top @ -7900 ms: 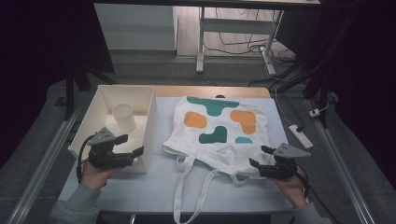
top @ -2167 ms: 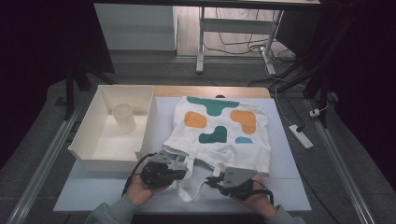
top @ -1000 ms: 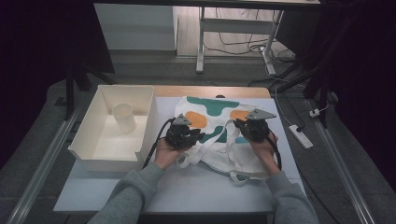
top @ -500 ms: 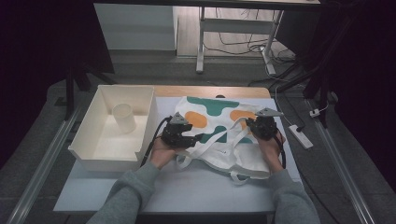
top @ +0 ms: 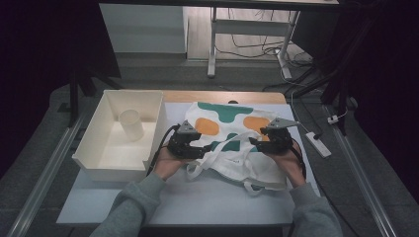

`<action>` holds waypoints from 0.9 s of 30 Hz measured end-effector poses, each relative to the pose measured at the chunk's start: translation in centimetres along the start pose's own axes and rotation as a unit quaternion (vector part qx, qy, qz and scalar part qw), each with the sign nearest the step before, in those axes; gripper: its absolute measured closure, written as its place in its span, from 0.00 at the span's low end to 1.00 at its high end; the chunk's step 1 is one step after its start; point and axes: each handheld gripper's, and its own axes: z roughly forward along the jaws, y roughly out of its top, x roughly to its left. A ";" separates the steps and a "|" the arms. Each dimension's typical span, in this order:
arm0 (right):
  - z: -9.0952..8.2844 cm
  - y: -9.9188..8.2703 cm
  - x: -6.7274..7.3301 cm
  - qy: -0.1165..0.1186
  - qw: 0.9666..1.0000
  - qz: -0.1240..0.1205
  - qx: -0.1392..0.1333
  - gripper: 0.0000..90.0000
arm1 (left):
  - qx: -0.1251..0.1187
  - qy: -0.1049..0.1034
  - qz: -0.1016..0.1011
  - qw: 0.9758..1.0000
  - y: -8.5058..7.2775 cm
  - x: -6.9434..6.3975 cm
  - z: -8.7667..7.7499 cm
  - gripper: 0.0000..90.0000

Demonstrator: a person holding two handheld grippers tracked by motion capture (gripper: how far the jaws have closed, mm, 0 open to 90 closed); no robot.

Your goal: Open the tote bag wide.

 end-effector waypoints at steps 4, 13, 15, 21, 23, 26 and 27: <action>-1.2 0.2 2.8 0.052 0.998 -0.022 -0.005 0.41 | 0.003 -0.003 0.000 1.000 0.0 -0.1 0.1 0.40; 0.4 -1.0 8.8 0.114 0.987 -0.104 0.051 0.44 | 0.009 -0.010 0.000 1.000 0.0 0.0 0.1 0.39; 1.1 -1.3 9.4 0.115 0.985 -0.116 0.062 0.45 | 0.009 -0.009 0.000 1.000 -0.1 -0.1 0.1 0.39; 2.7 -2.3 10.1 0.112 0.981 -0.132 0.092 0.45 | 0.010 -0.010 0.001 1.000 -0.1 0.0 -0.1 0.39; 2.9 -2.4 10.2 0.108 0.979 -0.140 0.099 0.44 | 0.011 -0.011 0.000 1.000 -0.1 0.0 0.0 0.39; 3.1 -2.5 10.4 0.102 0.978 -0.148 0.104 0.44 | 0.010 -0.011 -0.002 1.000 -0.2 0.1 0.1 0.39; 3.2 -2.6 10.4 0.100 0.978 -0.150 0.105 0.44 | 0.011 -0.011 -0.002 1.000 -0.3 0.2 0.1 0.39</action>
